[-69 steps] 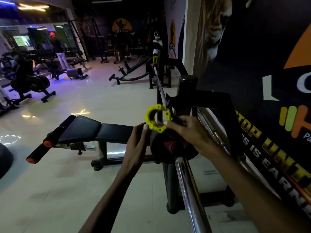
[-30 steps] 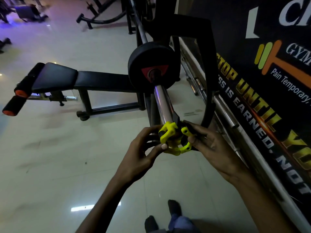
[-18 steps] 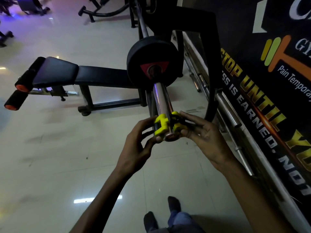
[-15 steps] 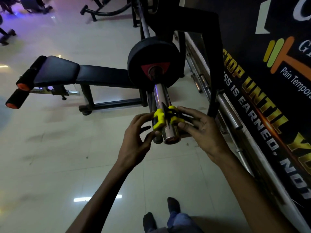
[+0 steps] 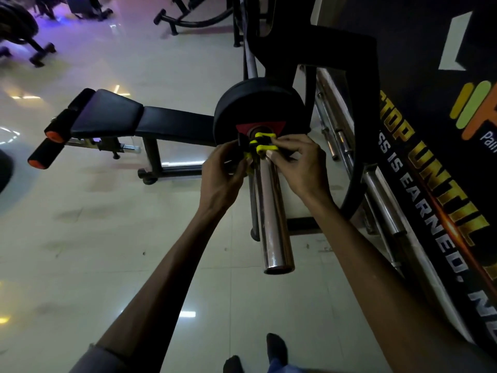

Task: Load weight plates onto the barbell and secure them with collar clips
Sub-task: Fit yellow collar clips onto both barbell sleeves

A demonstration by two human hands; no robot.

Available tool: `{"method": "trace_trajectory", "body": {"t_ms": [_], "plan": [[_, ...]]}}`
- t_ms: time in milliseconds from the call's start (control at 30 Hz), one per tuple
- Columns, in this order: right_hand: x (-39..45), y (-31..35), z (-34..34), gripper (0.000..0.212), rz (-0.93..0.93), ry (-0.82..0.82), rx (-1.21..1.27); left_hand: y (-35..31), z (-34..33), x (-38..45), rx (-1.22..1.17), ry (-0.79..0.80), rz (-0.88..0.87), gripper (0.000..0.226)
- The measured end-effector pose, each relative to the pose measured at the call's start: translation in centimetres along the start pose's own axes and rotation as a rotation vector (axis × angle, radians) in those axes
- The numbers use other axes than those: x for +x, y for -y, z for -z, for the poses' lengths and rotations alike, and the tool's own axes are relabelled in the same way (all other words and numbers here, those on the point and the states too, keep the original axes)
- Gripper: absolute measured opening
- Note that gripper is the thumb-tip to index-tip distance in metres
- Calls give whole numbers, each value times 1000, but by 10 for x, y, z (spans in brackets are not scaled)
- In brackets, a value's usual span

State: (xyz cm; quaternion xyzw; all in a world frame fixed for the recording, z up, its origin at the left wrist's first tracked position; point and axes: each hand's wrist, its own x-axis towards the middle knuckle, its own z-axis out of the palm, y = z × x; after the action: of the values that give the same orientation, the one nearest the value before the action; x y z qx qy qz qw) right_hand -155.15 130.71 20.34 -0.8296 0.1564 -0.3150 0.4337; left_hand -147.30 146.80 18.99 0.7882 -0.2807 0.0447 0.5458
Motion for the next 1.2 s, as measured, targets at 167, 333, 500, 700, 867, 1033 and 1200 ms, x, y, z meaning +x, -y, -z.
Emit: {"method": "trace_trajectory", "body": {"t_ms": [167,333,500,700,867,1033,1200], "plan": [[28,-4,-10,30,40,27,-83,4,-12,28,98,-53,-25,40],[36,-10,-9,28,47,67,-102,4,-13,38,190,-3,-82,48],[42,-5,-3,36,96,76,-177,-1,-18,50,316,154,-162,57],[44,-4,-4,65,424,208,-492,1,-13,52,366,140,-223,55],[41,-14,-6,51,495,152,-550,9,-13,44,222,-24,-138,38],[31,-26,-14,40,371,0,-387,13,-15,41,215,-15,-99,29],[26,-27,-19,37,334,-73,-324,13,-17,41,226,-15,-82,29]]}}
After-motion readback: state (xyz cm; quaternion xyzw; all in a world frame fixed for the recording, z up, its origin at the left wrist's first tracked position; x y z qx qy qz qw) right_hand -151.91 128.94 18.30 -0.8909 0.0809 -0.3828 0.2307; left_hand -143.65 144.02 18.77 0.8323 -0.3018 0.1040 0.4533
